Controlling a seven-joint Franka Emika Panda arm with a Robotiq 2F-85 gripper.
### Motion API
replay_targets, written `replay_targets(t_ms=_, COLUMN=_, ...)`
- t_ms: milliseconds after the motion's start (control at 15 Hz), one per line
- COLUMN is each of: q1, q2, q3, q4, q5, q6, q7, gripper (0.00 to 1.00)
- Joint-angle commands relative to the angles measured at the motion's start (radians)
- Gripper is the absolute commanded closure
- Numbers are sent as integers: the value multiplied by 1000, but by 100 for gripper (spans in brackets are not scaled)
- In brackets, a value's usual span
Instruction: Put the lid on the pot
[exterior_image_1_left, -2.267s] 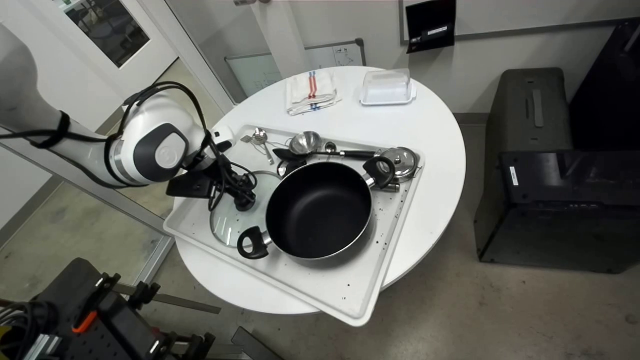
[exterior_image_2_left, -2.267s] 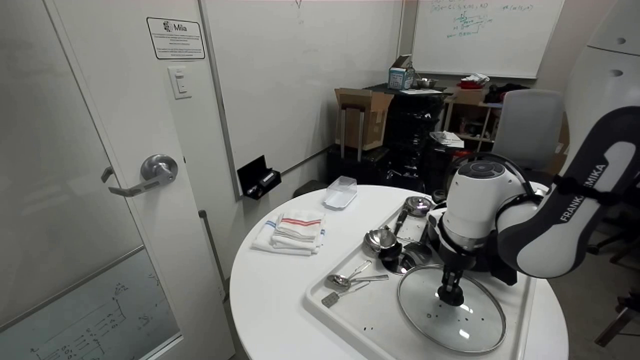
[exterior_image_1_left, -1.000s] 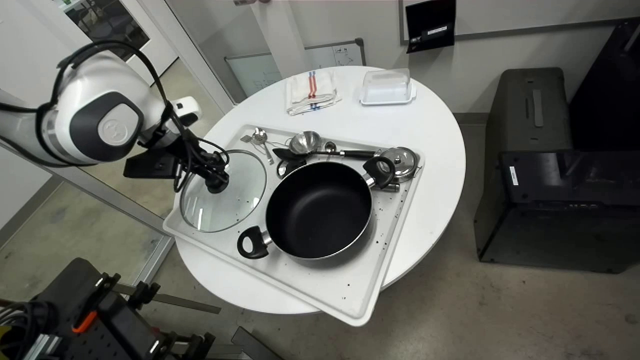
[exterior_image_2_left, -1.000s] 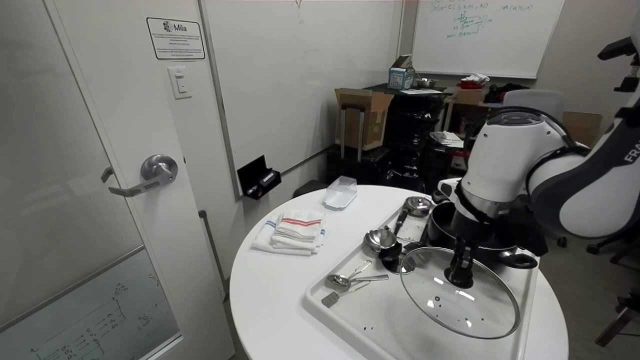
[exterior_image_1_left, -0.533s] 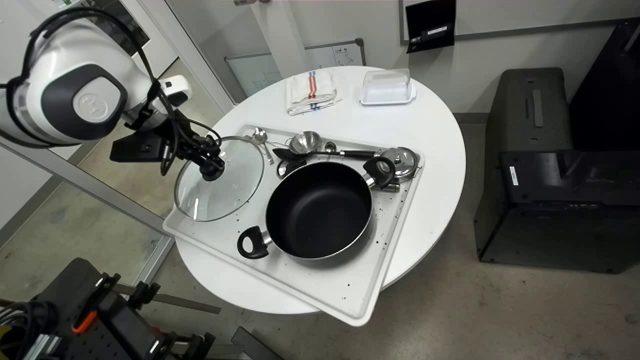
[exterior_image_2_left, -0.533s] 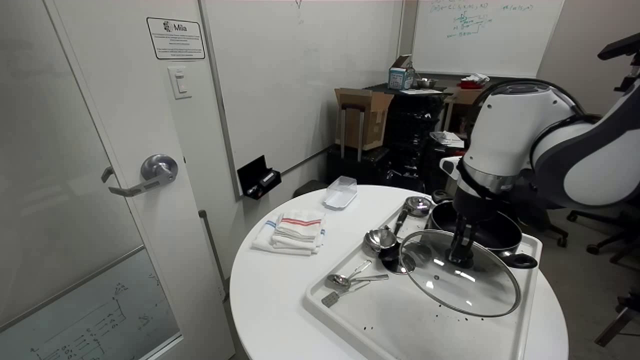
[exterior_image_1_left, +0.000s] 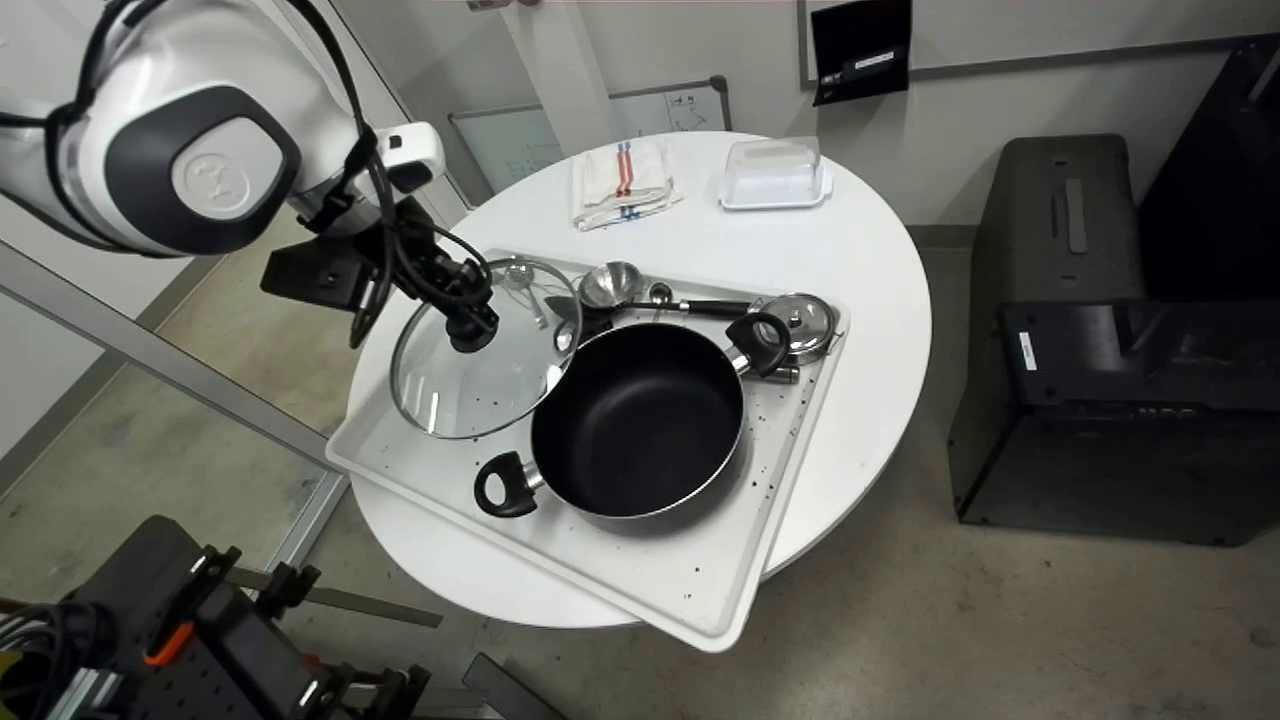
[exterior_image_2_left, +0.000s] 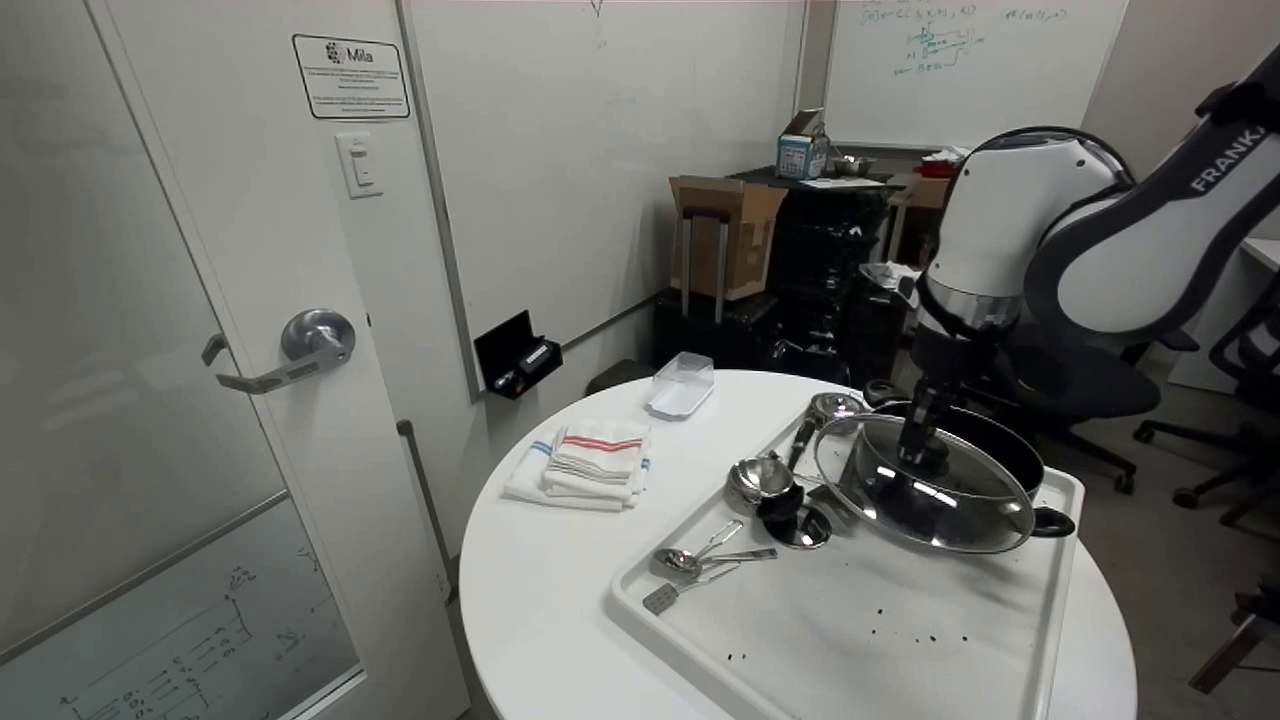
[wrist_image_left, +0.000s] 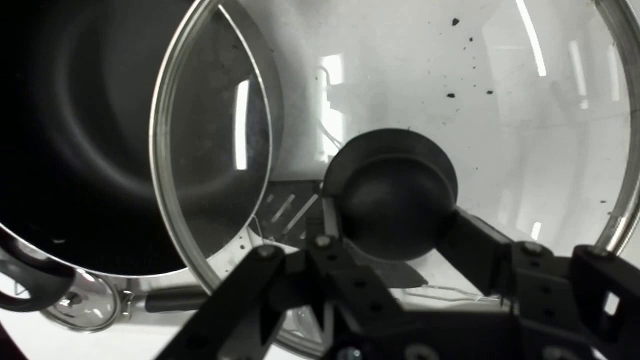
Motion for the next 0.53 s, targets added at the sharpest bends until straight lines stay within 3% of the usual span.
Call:
replay_targets(t_ms=0, q1=-37, q2=0, q3=-17, q4=57, q5=40, q6=-59, q7=13, gripper=74)
replay_targets(t_ms=467, q1=-65, q2=74, q3=-97, q4=138, q5=36, q6=-65, q7=87, gripper=74)
